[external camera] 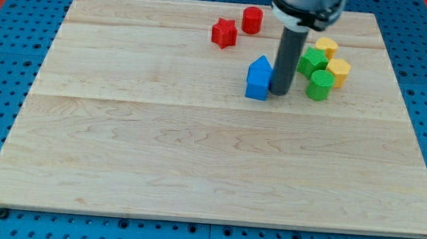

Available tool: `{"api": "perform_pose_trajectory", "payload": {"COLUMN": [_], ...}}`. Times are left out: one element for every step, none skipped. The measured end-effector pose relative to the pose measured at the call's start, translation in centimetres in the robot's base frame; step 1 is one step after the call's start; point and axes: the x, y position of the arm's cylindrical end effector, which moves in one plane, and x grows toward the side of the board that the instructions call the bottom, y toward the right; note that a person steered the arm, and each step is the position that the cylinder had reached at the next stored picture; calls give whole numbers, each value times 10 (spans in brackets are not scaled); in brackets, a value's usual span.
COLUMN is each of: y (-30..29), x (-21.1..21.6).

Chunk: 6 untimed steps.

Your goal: Point at blue cube

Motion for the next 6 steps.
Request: {"api": "perform_pose_trajectory", "payload": {"y": [-36, -63, -76, -63, -39, -28], "x": [-45, -85, -107, -88, -35, 21]}}
